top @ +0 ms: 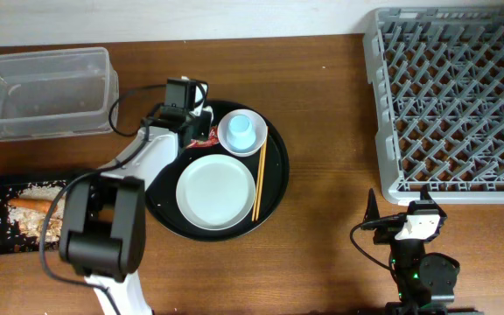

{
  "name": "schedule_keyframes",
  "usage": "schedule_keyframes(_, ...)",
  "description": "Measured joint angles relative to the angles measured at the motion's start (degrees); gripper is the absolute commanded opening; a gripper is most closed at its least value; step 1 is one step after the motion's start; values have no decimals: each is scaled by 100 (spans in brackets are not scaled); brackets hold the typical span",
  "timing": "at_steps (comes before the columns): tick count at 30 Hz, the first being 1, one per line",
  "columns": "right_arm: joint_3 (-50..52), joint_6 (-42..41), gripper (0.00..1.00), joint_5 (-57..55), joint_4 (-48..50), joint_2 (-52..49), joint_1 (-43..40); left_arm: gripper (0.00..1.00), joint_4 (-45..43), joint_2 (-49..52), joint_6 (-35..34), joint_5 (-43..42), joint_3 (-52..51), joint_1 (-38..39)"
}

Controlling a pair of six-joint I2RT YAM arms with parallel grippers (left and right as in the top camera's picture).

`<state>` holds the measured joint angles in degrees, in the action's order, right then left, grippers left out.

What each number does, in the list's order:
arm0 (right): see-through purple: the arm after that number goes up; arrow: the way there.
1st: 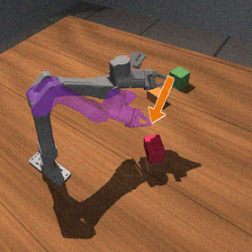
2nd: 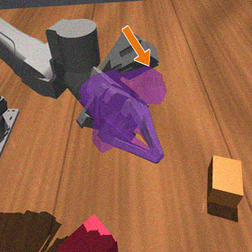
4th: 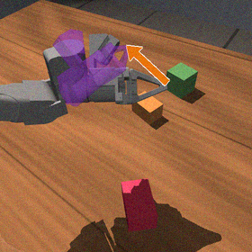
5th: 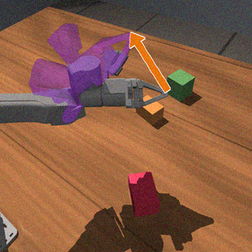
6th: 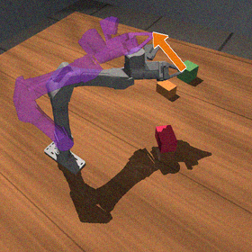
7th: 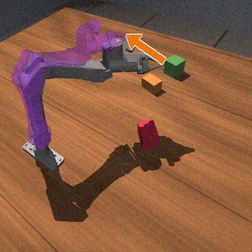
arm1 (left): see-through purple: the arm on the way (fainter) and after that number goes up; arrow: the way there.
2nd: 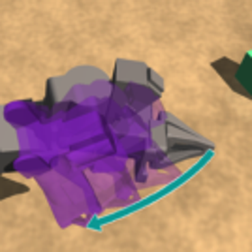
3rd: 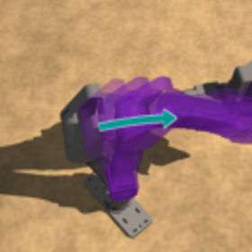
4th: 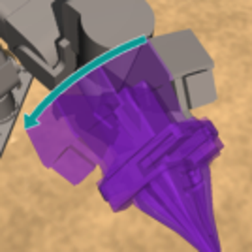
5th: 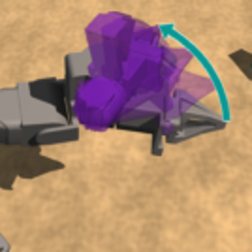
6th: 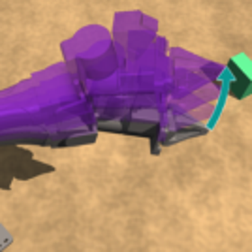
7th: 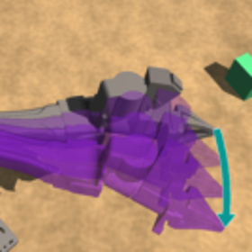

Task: Sort waste into correct bins and load items into the dishwasher rack
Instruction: 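Carry the tissue to the clear plastic bin and release it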

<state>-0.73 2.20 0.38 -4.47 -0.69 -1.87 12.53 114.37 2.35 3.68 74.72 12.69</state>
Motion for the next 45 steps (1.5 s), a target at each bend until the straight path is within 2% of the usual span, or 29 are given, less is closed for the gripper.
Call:
schedule_keyframes(9,0,2,98,0,0,0,0,1,-251,-1403,0,2,2,-238)
schedule_keyframes(15,0,2,98,0,0,0,0,1,-385,-1497,0,223,0,-1023)
schedule_keyframes(20,0,2,98,2,0,0,0,2,-575,-1497,0,345,0,-1967)
schedule_keyframes(23,0,0,99,2,0,0,0,16,-658,-1493,-24,367,0,-2496)
schedule_keyframes(24,0,2,98,0,0,0,0,33,-671,-1488,-28,376,0,-2634)
schedule_keyframes(25,0,0,98,0,0,0,0,59,-680,-1473,-11,387,0,-2747)
schedule_keyframes(27,0,2,98,2,0,0,0,96,-671,-1427,-15,391,0,-2940)
schedule_keyframes(28,0,2,98,0,0,0,0,99,-634,-1388,-37,391,0,-3016)
schedule_keyframes(33,0,0,98,0,0,0,0,99,-522,-1198,-94,192,0,-3051)
schedule_keyframes(39,0,0,98,0,0,0,0,99,-494,-1161,-577,-162,0,-3040)
schedule_keyframes(45,0,-2,98,0,0,0,0,99,-155,-1158,-848,-1596,0,-3040)
